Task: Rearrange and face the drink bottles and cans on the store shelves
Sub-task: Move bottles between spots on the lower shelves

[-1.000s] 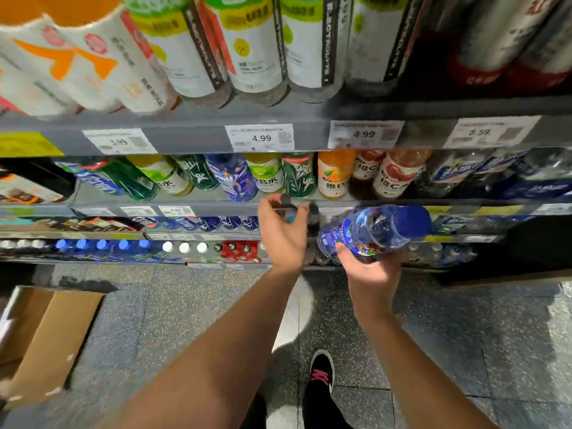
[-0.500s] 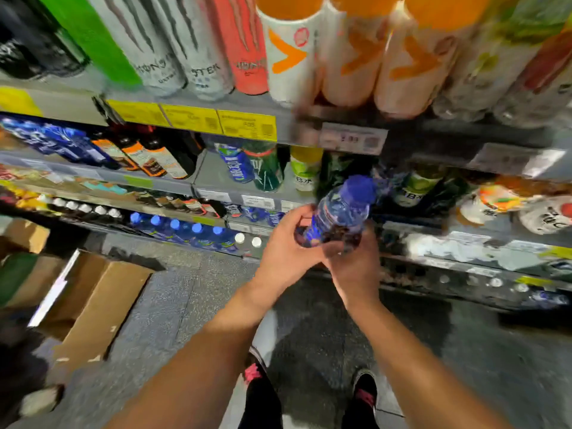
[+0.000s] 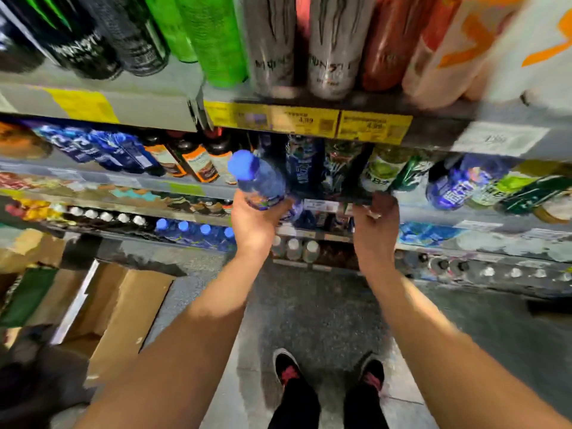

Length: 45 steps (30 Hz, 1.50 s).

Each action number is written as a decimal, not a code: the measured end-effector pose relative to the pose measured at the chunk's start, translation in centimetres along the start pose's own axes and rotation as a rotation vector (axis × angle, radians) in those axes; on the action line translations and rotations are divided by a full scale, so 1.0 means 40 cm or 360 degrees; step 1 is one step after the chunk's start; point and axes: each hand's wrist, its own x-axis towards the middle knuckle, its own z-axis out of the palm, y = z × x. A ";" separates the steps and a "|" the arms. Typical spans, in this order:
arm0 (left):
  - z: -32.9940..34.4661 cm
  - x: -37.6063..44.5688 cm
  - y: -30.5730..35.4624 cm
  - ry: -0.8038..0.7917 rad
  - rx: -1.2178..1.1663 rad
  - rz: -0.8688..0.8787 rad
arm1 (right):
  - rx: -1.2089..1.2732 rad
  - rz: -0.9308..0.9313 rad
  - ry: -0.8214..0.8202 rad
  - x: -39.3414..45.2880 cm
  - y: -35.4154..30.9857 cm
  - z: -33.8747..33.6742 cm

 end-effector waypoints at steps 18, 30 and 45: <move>0.061 0.200 -0.011 0.0076 -0.0001 0.0309 | 0.0158 -0.0077 0.0390 0.232 0.101 0.069; 0.072 0.239 -0.024 -0.0021 0.0129 0.0214 | -0.0107 0.0049 0.0317 0.237 0.049 0.097; 0.129 -0.067 -0.002 -0.0105 0.0091 0.0076 | 0.0135 0.0041 0.0291 0.152 0.070 -0.065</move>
